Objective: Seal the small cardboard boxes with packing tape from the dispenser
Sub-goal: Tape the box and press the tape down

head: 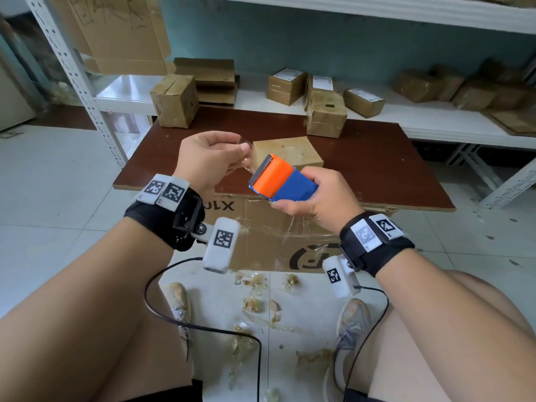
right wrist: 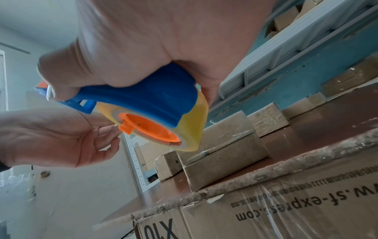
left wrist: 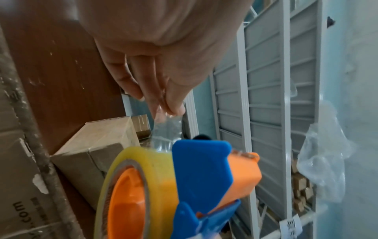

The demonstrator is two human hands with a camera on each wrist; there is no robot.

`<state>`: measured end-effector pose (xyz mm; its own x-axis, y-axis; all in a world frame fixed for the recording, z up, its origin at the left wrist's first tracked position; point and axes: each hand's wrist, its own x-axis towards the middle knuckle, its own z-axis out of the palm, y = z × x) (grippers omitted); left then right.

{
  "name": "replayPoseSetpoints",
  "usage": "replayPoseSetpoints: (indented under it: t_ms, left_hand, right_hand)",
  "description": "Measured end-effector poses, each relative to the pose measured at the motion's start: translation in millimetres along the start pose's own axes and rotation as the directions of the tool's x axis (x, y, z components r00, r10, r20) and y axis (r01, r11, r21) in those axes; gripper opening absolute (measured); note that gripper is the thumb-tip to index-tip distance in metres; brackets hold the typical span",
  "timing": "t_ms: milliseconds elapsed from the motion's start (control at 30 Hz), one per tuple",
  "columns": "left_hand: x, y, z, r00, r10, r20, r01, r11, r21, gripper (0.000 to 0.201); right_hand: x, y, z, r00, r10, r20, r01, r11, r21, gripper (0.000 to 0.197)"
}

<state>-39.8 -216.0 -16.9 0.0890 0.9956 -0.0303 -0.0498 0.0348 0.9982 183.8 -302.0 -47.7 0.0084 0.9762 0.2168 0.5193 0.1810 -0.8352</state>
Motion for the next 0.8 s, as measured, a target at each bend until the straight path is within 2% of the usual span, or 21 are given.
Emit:
replayPoseSetpoints:
  t_ms: [67, 167, 267, 433, 500, 600, 800]
  left_hand:
    - [-5.2, 0.6, -2.9, 0.998, 0.056, 0.022, -0.056, 0.998, 0.014, 0.026]
    - [-10.1, 0.6, -5.5, 0.986, 0.169, -0.010, -0.168, 0.983, 0.069, 0.041]
    - [-11.0, 1.9, -5.4, 0.972, 0.227, -0.060, -0.222, 0.972, 0.078, 0.053]
    - [-20.7, 4.3, -1.6, 0.955, 0.283, -0.084, -0.278, 0.958, 0.065, 0.050]
    - [-24.4, 5.2, 1.5, 0.944, 0.327, -0.048, -0.319, 0.939, 0.127, 0.046]
    - [-28.0, 4.7, 6.8, 0.908, 0.410, 0.085, -0.418, 0.879, 0.227, 0.044]
    - [-27.1, 3.0, 8.2, 0.811, 0.513, 0.282, -0.580, 0.770, 0.266, 0.045]
  right_hand:
    - [-2.9, -0.5, -1.4, 1.000, -0.004, 0.008, 0.004, 1.000, -0.004, 0.054]
    - [-4.7, -1.6, 0.1, 1.000, -0.016, 0.012, 0.016, 0.999, 0.034, 0.064]
    - [-6.0, -5.0, -0.7, 1.000, -0.019, 0.000, 0.019, 0.998, 0.060, 0.066]
    - [-5.8, -5.0, -1.3, 1.000, 0.014, -0.023, -0.014, 1.000, 0.020, 0.060]
    - [-3.6, -2.5, -1.5, 0.998, 0.046, -0.042, -0.046, 0.999, 0.002, 0.054]
    - [-1.1, 0.5, -2.4, 0.994, 0.070, -0.078, -0.073, 0.997, -0.026, 0.048]
    - [-2.2, 2.1, -8.9, 0.994, 0.062, -0.092, -0.069, 0.994, -0.080, 0.048]
